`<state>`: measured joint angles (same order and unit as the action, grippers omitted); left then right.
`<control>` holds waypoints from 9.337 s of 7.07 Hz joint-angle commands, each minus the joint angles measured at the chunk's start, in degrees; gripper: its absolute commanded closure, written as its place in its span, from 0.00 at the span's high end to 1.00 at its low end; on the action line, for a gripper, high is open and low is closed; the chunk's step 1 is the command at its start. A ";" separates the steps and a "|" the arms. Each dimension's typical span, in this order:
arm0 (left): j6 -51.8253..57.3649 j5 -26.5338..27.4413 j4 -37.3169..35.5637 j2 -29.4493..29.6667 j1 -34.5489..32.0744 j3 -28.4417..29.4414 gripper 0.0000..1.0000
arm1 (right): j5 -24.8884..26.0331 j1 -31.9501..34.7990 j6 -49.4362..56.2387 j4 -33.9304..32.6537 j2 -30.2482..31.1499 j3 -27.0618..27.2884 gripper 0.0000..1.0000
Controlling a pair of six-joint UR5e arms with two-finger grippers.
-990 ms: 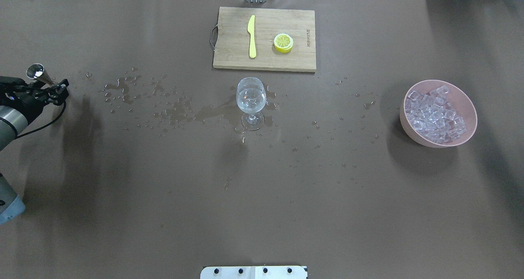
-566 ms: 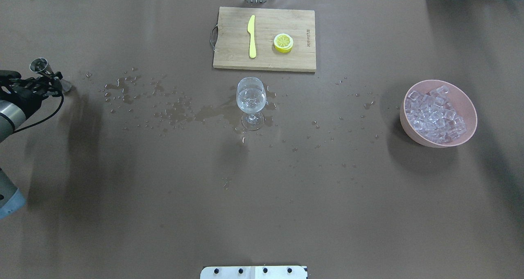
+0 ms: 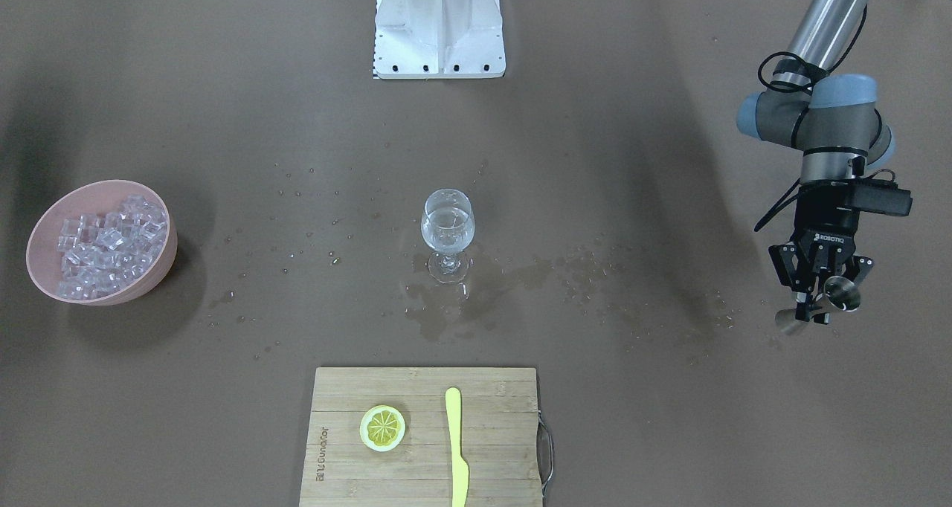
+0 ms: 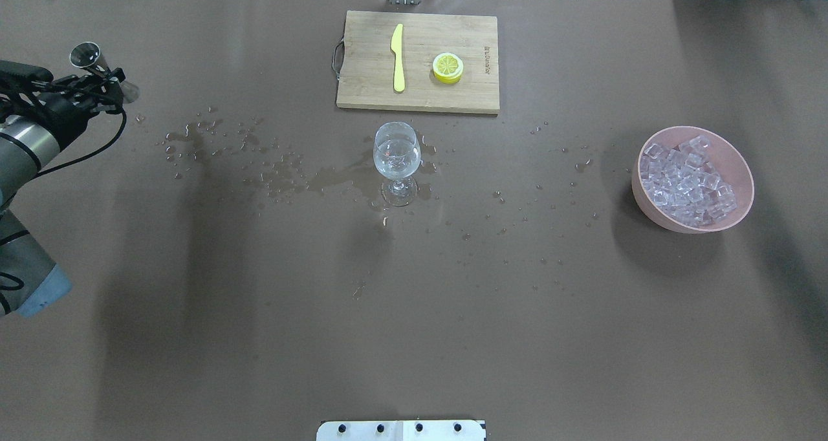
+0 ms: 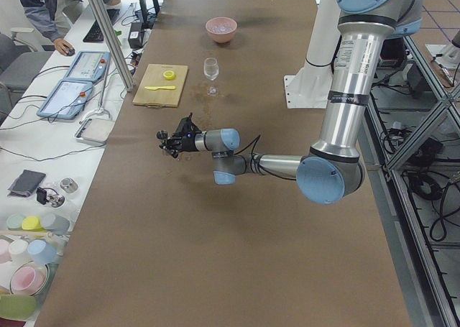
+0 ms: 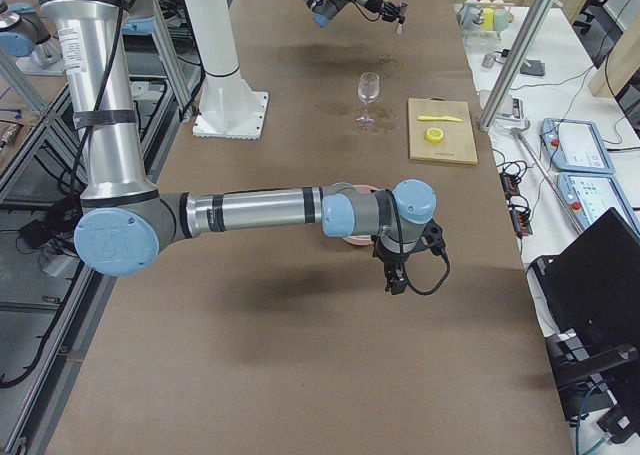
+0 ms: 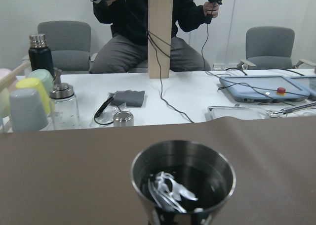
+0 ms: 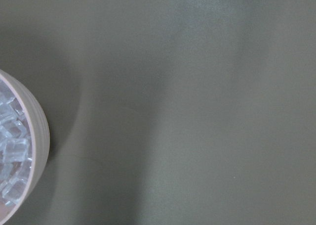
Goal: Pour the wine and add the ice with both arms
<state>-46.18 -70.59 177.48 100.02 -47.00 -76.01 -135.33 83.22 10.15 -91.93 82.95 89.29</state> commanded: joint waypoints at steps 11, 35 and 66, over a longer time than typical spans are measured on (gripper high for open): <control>32.88 15.12 -54.91 21.59 24.76 -23.65 0.00 | -0.02 -1.83 -0.48 0.00 -1.04 -0.43 1.00; 62.55 21.29 -89.12 33.05 24.33 -28.23 0.00 | -1.95 -3.68 -0.39 0.09 -2.97 1.06 1.00; -0.31 -26.91 10.69 -17.13 -8.06 2.45 0.98 | -1.60 -6.75 -1.52 0.18 -4.91 7.13 1.00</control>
<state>-46.40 -93.18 188.11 83.80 -51.94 -73.16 -136.94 76.46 9.47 -91.82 78.11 96.17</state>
